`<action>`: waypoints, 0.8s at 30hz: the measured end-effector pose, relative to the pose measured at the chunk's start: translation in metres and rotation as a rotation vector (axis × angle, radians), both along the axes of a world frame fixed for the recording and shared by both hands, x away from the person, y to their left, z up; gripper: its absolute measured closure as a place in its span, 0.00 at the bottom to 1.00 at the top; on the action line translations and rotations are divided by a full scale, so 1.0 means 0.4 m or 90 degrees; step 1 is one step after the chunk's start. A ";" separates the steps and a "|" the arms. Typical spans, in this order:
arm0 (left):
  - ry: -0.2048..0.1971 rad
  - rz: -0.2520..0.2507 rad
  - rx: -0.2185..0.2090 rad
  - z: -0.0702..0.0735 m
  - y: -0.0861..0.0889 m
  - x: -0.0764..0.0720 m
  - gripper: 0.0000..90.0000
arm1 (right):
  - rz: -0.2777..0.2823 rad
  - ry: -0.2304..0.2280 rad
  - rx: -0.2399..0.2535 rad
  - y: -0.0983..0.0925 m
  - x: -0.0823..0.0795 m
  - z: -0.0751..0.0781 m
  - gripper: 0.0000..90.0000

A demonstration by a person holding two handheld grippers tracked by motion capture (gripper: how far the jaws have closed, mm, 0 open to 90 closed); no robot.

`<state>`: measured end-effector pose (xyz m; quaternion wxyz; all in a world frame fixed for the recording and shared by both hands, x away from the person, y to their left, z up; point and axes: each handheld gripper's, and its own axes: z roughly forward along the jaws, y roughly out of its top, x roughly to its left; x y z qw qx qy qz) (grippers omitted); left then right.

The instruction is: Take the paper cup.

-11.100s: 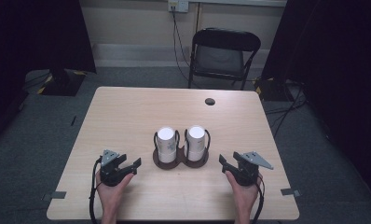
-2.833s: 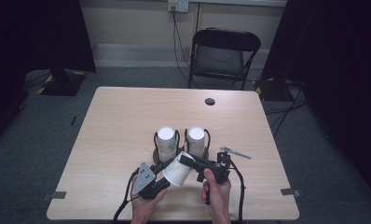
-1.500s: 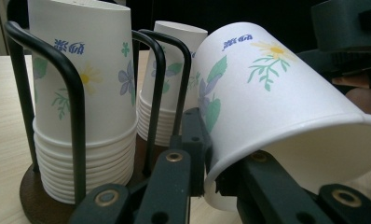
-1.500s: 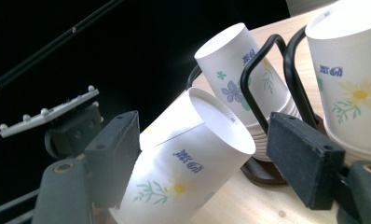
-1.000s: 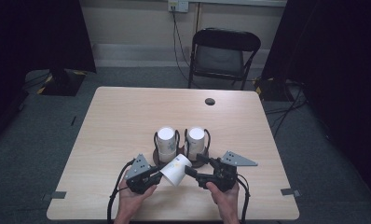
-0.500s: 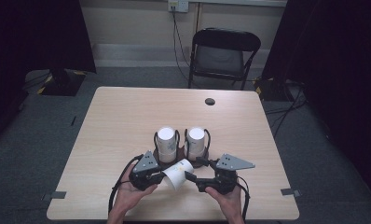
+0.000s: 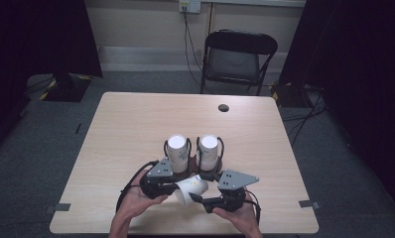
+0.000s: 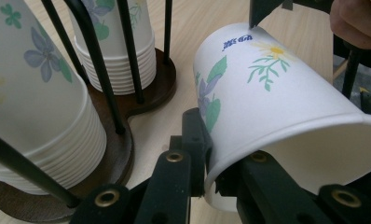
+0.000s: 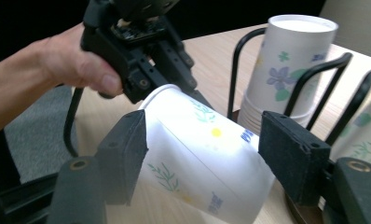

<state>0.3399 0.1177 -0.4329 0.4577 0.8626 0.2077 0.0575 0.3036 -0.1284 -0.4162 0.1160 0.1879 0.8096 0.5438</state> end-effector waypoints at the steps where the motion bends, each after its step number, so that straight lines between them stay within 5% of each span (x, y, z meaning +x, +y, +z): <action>1: 0.000 0.000 0.000 0.000 0.000 0.000 0.95 | 0.007 -0.003 -0.007 0.002 0.000 0.001 0.34; 10: 0.030 -0.025 0.030 0.008 -0.007 0.009 0.95 | 0.034 -0.039 -0.091 0.026 -0.003 -0.011 0.21; 24: 0.081 -0.011 -0.006 0.014 0.001 0.029 0.98 | 0.046 -0.071 -0.163 0.077 -0.007 -0.044 0.13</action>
